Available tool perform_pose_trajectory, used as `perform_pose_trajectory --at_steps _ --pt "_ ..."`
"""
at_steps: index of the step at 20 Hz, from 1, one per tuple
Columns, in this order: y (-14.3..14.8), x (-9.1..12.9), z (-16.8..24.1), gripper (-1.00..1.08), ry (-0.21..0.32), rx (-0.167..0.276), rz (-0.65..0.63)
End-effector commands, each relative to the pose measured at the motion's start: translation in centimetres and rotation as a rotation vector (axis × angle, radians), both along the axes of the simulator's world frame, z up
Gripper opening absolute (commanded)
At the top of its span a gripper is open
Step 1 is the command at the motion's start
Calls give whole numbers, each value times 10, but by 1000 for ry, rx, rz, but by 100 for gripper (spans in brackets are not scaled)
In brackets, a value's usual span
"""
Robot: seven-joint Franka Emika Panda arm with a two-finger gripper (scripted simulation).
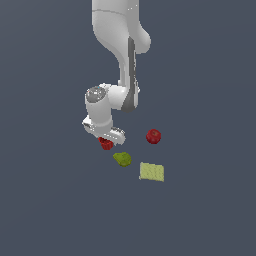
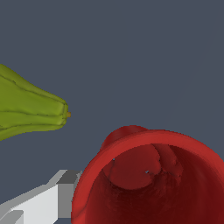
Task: Pick up a designated object from a clutter of objects.
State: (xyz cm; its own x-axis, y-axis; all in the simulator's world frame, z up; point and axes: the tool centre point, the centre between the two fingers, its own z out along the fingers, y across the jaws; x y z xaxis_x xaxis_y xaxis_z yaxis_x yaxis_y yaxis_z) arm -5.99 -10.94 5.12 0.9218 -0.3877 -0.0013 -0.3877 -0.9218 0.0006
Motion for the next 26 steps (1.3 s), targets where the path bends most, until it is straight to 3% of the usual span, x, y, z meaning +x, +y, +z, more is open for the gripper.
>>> perform_pose_trajectory --at_steps 1,2,3,17,26 --pt "0 0 -4 100 -1 0 0" --pt "0 0 -4 100 -1 0 0" --pt "0 0 -4 -100 -1 0 0" --pt "0 0 1 -100 -2 0 0" --pt "-1 -6 34 -100 -2 1 0"
